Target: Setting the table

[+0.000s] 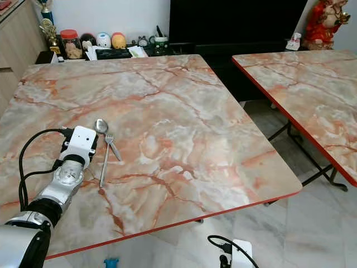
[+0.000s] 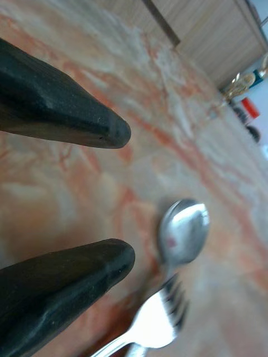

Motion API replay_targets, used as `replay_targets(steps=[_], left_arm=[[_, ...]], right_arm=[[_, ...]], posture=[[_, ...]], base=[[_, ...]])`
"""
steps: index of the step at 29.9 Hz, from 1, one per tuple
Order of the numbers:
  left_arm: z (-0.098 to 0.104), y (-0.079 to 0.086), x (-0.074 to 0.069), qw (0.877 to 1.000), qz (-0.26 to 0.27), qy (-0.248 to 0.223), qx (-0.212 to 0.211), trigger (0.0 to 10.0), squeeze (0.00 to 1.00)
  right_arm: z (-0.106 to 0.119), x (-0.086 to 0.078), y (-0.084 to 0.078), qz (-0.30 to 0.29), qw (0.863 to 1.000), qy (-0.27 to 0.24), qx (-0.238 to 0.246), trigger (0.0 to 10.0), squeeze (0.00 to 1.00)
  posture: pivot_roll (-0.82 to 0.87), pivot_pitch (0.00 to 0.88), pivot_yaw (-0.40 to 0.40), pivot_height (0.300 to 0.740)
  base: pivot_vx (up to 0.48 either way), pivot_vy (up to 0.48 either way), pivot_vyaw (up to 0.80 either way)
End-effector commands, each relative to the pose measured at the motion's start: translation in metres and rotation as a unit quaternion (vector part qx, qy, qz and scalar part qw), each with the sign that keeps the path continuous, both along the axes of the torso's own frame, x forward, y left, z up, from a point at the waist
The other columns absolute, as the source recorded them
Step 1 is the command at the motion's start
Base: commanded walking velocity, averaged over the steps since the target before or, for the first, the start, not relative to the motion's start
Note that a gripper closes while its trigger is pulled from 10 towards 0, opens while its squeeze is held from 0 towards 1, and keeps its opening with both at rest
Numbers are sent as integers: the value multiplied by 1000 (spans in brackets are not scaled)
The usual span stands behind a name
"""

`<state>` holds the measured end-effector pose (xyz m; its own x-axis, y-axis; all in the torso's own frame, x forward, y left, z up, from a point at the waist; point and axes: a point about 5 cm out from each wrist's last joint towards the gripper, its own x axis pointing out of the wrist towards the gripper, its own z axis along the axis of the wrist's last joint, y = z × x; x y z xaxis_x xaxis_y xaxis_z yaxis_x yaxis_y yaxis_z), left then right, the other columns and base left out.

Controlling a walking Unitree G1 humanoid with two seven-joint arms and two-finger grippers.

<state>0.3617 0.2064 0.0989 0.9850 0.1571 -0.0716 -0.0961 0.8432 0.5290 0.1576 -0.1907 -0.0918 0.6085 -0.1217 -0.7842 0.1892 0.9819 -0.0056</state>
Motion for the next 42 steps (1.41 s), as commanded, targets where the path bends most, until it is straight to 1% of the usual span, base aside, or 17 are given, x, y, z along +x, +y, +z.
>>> replay_targets(steps=[1, 2, 4, 5, 8, 9, 11, 12, 20, 25, 34, 35, 37, 38, 41, 42], left_arm=[[-3, -7, 1, 1000, -11, 18, 18, 10000, 0], [-6, -11, 1, 999, -20, 29, 28, 10000, 0], [-7, -14, 1, 998, -27, 36, 31, 10000, 0], [-8, -18, 2, 998, -38, 40, 35, 10000, 0], [-8, -25, 3, 997, -56, 44, 43, 10000, 0], [-9, -29, 3, 995, -70, 47, 50, 10000, 0], [-8, -33, 3, 994, -84, 45, 46, 10000, 0], [-8, -37, 4, 993, -99, 44, 47, 10000, 0], [-10, -54, 1, 982, -169, 48, 72, 10000, 0], [-11, -58, -1, 978, -188, 49, 74, 10000, 0], [-14, -63, -6, 967, -239, 56, 74, 10000, 0], [-15, -67, -8, 962, -258, 58, 72, 10000, 0], [-16, -69, -11, 957, -277, 61, 67, 10000, 0], [-16, -69, -11, 957, -277, 61, 67, 10000, 0], [-18, -75, -16, 946, -314, 67, 51, 10000, 0], [-18, -76, -18, 942, -328, 69, 39, 10000, 0]], right_arm=[[0, -1, -2, -3, 1000, 4, -3, 10000, 0], [0, -1, -3, -4, 1000, 4, -4, 10000, 0], [0, -1, -3, -4, 1000, 4, -4, 10000, 0], [0, -1, -3, -4, 1000, 4, -5, 10000, 0], [0, -2, -4, -5, 1000, 4, -5, 10000, 0], [0, -2, -4, -5, 1000, 4, -6, 10000, 0], [0, -2, -4, -5, 1000, 4, -6, 10000, 0], [0, -1, -4, -5, 1000, 4, -6, 10000, 0], [0, -1, -4, -3, 1000, 4, -4, 10000, 0], [0, -1, -3, -3, 1000, 4, -3, 10000, 0], [0, -1, -2, -2, 1000, 5, 0, 10000, 0], [0, -1, -2, -1, 1000, 5, 0, 10000, 0], [0, -1, -1, -1, 1000, 5, 1, 10000, 0], [0, -1, -1, -1, 1000, 5, 1, 10000, 0], [-1, -1, -1, 0, 1000, 5, 1, 10000, 0], [-1, -1, -1, 0, 1000, 5, 2, 10000, 0]], posture=[[64, 5, -81, 740], [63, 5, -83, 740], [61, 6, -83, 740], [59, 6, -83, 740], [59, 8, -84, 740], [59, 8, -84, 740], [59, 9, -85, 740], [59, 9, -85, 740], [65, 11, -85, 740], [67, 14, -83, 740], [71, 16, -81, 740], [74, 16, -82, 740], [74, 17, -82, 740], [74, 17, -82, 740], [76, 17, -82, 740], [75, 16, -82, 740]], base=[[0, 0, 0], [0, 0, 0], [0, 0, 0], [0, 0, 0], [0, 0, 0], [0, 0, 0], [0, 0, 0], [0, 0, 0], [0, 0, 0], [0, 0, 0], [0, 0, 0], [0, 0, 0], [0, 0, 0], [0, 0, 0], [0, 0, 0], [0, 0, 0]])
